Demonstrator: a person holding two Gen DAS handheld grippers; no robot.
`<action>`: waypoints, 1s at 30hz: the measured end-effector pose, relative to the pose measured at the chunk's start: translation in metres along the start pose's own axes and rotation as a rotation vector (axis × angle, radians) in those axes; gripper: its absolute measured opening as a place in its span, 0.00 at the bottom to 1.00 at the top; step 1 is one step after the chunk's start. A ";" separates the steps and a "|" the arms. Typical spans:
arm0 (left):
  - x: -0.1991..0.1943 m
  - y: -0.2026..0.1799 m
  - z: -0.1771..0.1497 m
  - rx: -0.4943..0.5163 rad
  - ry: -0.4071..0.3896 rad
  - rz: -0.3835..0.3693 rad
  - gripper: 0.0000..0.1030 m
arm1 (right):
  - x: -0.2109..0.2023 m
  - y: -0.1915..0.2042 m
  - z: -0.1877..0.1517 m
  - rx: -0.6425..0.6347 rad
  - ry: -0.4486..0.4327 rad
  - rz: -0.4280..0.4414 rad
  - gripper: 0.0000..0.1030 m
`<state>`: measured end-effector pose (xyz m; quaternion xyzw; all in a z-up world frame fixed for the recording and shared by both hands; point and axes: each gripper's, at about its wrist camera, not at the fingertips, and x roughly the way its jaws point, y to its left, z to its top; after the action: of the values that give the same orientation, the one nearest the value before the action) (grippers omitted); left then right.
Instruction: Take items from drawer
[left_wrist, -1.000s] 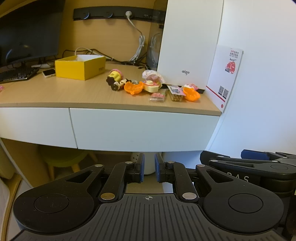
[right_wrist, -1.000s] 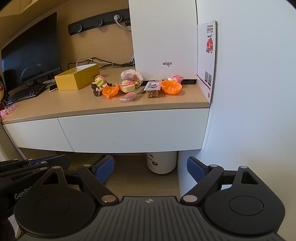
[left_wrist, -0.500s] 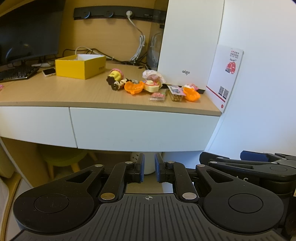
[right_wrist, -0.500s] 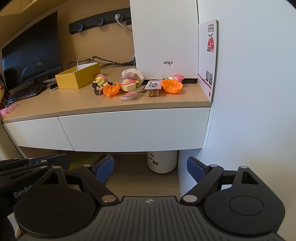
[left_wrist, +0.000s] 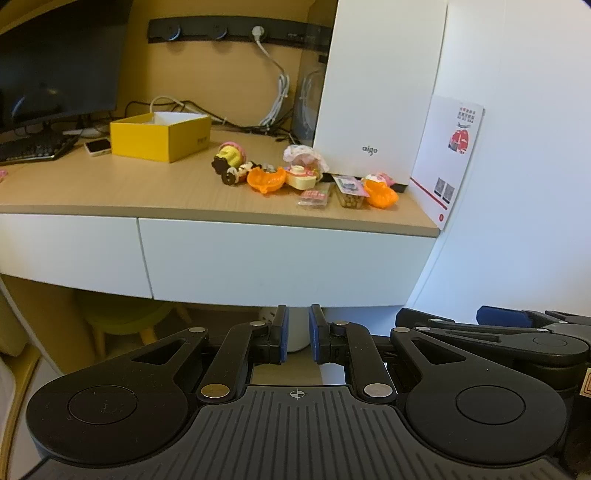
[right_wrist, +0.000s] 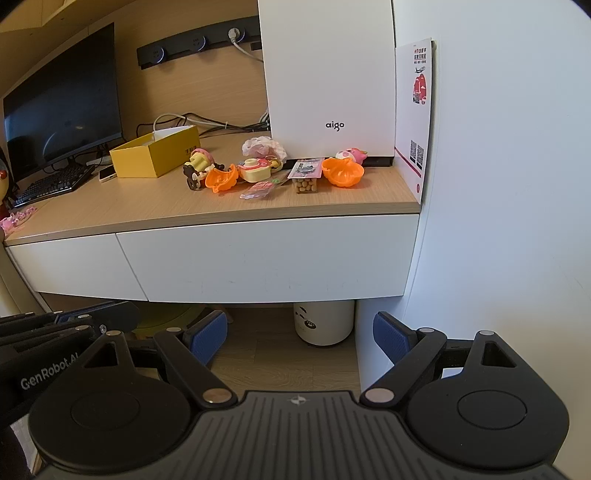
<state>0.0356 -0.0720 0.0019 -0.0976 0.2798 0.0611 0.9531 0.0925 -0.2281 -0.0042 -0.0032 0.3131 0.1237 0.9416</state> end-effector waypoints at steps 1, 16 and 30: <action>0.000 0.000 0.000 0.000 0.000 0.000 0.14 | 0.000 0.000 0.000 0.000 0.000 0.000 0.85; 0.000 -0.003 0.001 -0.005 0.001 0.000 0.14 | 0.000 0.000 0.000 0.000 0.000 0.000 0.85; 0.000 -0.004 0.000 -0.011 0.003 0.003 0.13 | 0.000 0.001 -0.001 0.001 0.002 0.000 0.85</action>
<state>0.0366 -0.0759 0.0024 -0.1025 0.2812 0.0639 0.9520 0.0918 -0.2277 -0.0045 -0.0028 0.3140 0.1234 0.9414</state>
